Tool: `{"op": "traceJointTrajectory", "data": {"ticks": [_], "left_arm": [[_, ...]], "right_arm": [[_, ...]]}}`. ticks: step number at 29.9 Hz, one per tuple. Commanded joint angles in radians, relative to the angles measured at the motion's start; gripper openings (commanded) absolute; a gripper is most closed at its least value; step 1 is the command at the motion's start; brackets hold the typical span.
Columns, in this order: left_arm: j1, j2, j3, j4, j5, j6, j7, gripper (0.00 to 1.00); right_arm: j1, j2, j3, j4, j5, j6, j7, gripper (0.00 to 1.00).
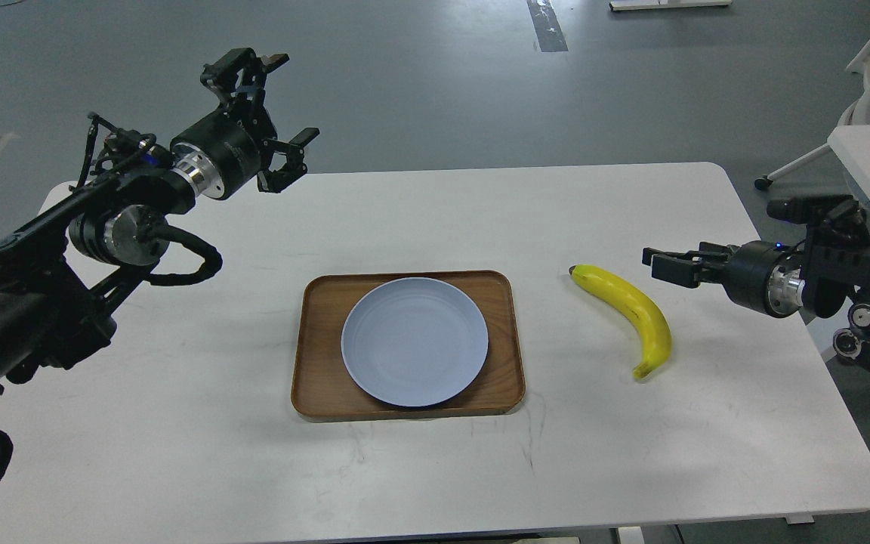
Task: Place banana on plate with both arms
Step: 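Lower the right gripper to the yellow banana, then close the right gripper on the banana and lift it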
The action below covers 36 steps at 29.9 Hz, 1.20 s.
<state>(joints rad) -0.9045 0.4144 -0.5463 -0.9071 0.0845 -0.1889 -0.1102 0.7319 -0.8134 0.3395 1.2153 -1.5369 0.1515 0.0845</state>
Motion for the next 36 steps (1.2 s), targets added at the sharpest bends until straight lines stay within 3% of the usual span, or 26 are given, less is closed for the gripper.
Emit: {"op": "traceJointTrajectory", "data": {"ticks": [1, 25, 30, 32, 36], "left_arm": [[0.002, 0.000, 0.000, 0.000, 0.003, -0.003, -0.002, 0.98], [0.025, 0.020, 0.000, 0.008, 0.012, -0.011, -0.002, 0.98], [0.027, 0.020, 0.000, 0.008, 0.014, -0.011, -0.002, 0.98], [0.032, 0.020, 0.000, 0.008, 0.014, -0.011, -0.003, 0.98], [0.036, 0.020, 0.000, 0.008, 0.014, -0.011, -0.002, 0.98]], "right_arm": [[-0.002, 0.029, -0.026, -0.008, -0.005, 0.002, 0.001, 0.98], [-0.023, 0.086, -0.109, -0.076, -0.012, 0.007, 0.001, 0.97], [-0.025, 0.092, -0.109, -0.077, -0.015, 0.007, 0.001, 0.89], [-0.025, 0.092, -0.115, -0.079, -0.023, 0.007, 0.001, 0.75], [-0.025, 0.094, -0.120, -0.086, -0.026, 0.007, 0.001, 0.67]]}}
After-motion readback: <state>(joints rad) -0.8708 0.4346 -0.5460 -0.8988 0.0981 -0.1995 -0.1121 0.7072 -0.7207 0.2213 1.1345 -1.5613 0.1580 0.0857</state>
